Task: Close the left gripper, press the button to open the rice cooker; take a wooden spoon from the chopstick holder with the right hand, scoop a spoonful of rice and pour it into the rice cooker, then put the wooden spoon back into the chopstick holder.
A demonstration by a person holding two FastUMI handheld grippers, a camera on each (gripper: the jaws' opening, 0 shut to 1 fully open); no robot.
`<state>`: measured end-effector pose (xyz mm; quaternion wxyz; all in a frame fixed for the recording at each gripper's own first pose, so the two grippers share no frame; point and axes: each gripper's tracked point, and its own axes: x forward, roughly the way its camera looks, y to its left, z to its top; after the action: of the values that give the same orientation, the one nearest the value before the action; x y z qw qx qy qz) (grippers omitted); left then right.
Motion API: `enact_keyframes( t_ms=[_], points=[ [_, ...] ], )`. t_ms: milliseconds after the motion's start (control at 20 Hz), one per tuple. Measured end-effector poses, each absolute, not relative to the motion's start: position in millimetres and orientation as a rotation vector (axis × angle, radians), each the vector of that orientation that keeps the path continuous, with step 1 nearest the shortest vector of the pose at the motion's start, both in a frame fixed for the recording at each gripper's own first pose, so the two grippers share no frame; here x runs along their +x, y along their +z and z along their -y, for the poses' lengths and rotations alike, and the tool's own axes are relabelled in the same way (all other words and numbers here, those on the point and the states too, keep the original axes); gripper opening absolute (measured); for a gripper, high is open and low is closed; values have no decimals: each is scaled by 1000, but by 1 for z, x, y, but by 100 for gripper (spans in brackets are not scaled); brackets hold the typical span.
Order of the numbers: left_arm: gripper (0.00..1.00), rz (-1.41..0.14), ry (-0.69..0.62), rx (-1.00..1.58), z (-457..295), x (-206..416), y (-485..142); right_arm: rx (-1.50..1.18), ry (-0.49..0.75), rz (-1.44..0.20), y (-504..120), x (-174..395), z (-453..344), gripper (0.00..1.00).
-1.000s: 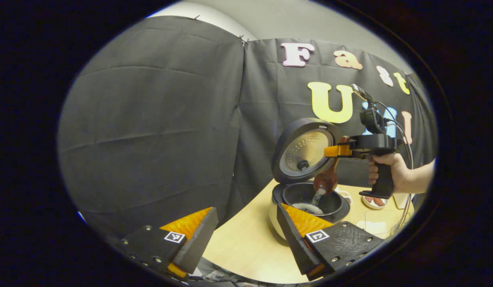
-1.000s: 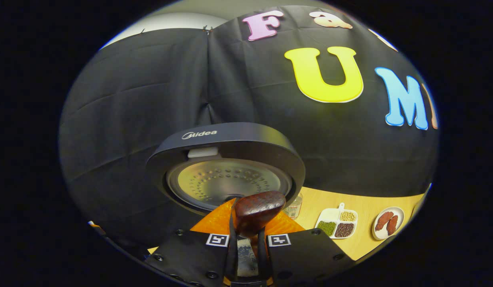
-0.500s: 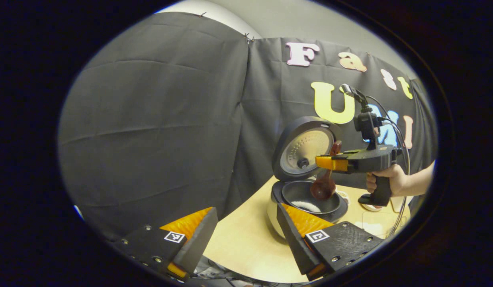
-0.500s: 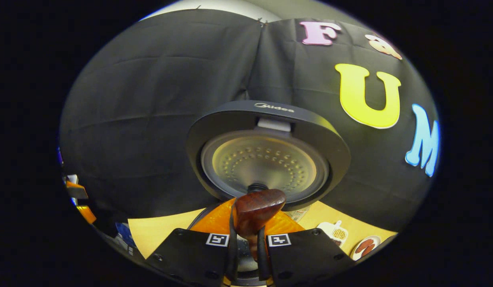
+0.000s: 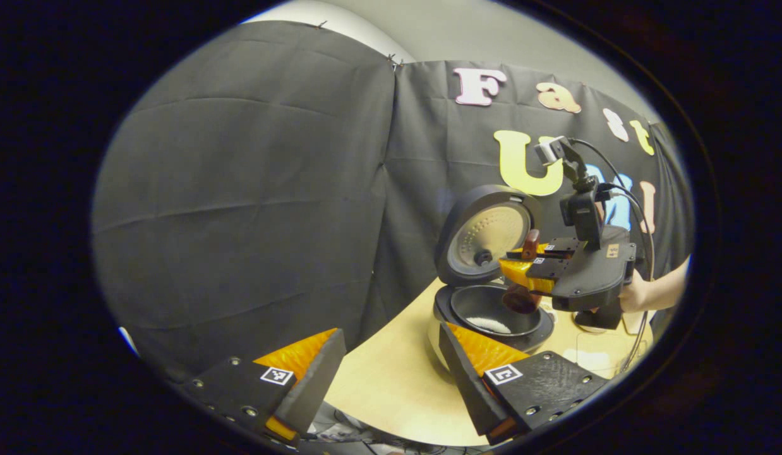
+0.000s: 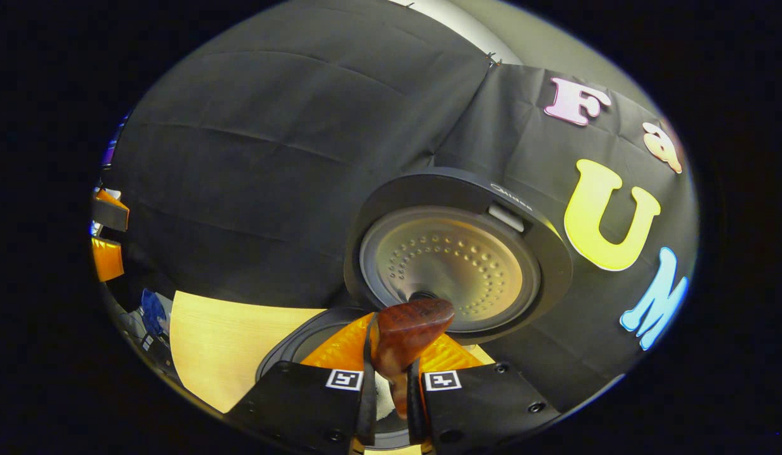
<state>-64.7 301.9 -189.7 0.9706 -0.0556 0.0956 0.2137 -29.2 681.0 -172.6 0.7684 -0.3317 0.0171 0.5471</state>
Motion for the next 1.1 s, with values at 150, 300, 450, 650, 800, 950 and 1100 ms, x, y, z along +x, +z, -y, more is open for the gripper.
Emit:
enact_keyframes(
  t_ms=[150, 300, 450, 650, 800, 950, 1100],
  points=[
    [94, -190, 421, -104, -296, -67, -187, -591, 1160, -94, -146, -27, -675, 22],
    [94, -189, 393, -92, -287, -63, -184, -402, 1103, -152, -100, -17, -656, 19],
    [92, -194, 346, -83, -273, -56, -184, -219, 1035, -201, -56, -3, -621, 22],
    [94, -191, 255, -70, -241, -33, -182, -53, 914, -228, -15, 29, -554, 21],
    [92, -185, 165, -49, -207, -13, -178, 44, 783, -234, 3, 57, -484, 22],
    [95, -190, 61, -35, -168, 8, -177, 125, 631, -245, 6, 83, -406, 21],
    [94, -189, -40, -26, -128, 26, -175, 207, 467, -265, -2, 102, -321, 21]
  ],
)
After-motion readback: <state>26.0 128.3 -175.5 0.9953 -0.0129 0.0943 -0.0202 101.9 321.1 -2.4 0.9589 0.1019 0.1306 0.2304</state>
